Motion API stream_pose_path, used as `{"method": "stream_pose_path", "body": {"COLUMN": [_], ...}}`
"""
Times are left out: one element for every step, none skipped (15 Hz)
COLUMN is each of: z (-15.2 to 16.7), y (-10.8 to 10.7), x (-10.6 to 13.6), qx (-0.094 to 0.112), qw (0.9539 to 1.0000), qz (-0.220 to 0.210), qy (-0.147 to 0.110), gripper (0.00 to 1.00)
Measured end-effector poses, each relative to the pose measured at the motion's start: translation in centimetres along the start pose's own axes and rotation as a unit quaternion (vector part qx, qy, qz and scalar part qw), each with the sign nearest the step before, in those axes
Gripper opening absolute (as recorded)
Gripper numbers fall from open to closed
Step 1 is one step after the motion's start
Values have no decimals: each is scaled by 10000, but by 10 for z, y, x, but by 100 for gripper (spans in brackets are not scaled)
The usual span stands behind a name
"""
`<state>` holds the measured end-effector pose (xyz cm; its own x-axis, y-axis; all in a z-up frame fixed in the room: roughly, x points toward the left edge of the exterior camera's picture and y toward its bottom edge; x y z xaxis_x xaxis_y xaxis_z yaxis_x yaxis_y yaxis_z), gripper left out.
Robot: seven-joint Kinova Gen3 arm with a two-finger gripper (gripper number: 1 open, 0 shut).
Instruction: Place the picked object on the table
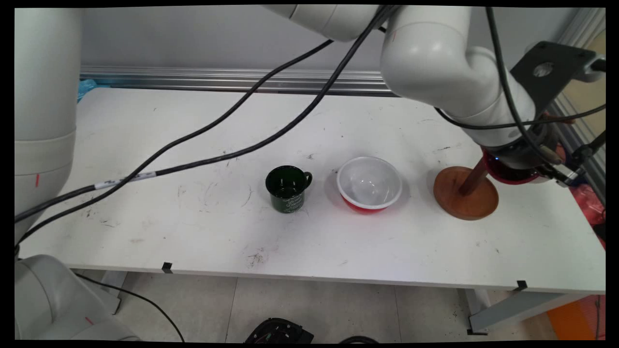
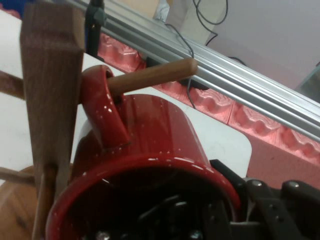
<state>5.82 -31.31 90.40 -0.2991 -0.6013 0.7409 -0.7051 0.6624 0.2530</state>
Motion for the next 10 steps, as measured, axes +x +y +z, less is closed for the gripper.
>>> {"method": "stream_pose_path", "body": {"z": [-2, -3, -5, -6, -9, -12, -14, -17, -21, -24], "y": [0, 0, 0, -1, -1, -1, 0, 0, 0, 1], "x": [-1, -2, -3, -3, -3, -3, -3, -2, -1, 0], "qx": [15, 23, 27, 34, 36, 35, 27, 22, 15, 1], "qw": [10000, 10000, 10000, 10000, 10000, 10000, 10000, 9999, 9999, 9999], "qz": [1, 4, 8, 11, 17, 22, 31, 38, 45, 55], "qy": [5, 8, 14, 23, 38, 57, 78, 101, 130, 159], "gripper": [0, 0, 0, 0, 0, 0, 0, 0, 0, 0]}}
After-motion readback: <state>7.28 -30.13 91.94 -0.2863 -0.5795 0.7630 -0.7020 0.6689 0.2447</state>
